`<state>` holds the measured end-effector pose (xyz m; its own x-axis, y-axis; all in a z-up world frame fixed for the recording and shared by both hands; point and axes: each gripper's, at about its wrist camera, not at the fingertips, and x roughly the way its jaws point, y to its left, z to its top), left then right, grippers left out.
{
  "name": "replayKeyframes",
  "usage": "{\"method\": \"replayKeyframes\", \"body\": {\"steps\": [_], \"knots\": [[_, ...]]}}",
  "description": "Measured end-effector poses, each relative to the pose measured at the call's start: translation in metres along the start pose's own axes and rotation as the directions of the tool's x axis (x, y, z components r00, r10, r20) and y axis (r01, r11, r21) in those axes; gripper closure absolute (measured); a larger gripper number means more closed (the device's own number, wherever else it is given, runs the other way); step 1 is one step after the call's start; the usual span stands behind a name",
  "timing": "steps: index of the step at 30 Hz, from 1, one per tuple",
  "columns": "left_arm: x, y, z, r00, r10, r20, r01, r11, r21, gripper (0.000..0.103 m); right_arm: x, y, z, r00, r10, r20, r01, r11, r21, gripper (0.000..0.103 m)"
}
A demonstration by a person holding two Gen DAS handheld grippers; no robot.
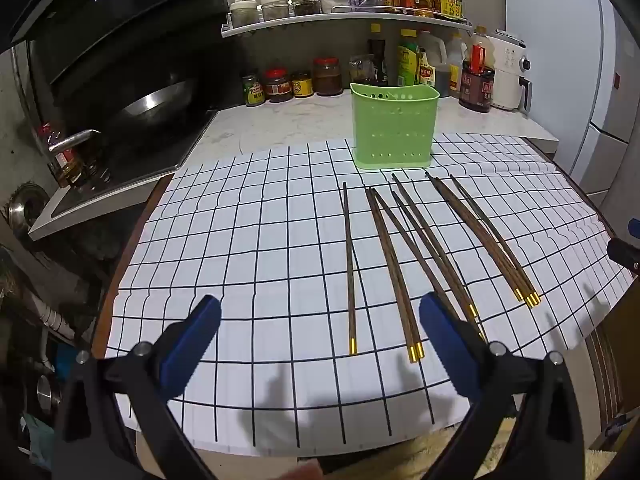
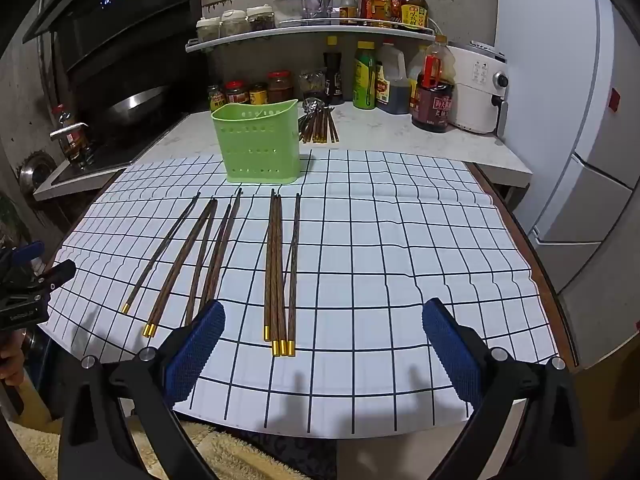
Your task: Organize utensils
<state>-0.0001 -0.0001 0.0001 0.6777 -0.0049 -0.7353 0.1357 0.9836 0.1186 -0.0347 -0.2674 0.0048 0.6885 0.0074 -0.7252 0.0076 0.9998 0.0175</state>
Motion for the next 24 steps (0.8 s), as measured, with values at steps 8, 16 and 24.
{"method": "replayKeyframes", "body": {"steps": [8,16,24], "knots": [[-0.0015,0.0006,0.0033,1.0,-0.006,0.0,0.006,1.0,-0.006,0.006,0.0026,0.002,-0.0009,1.0,0.005,-0.001,-0.005,1.0,0.0,0.006],[-0.002,0.0019,0.0044,1.0,-0.009,0.004,0.009,1.0,-0.008,0.006,0.0042,0.0017,-0.0004,1.0,0.005,-0.007,-0.005,1.0,0.003,0.006],[-0.0018,0.0029,0.0038,1.0,-0.007,0.009,0.007,1.0,-0.015,0.006,0.0031,0.0004,0.0005,1.0,0.006,-0.005,-0.006,1.0,0.006,0.006]]}}
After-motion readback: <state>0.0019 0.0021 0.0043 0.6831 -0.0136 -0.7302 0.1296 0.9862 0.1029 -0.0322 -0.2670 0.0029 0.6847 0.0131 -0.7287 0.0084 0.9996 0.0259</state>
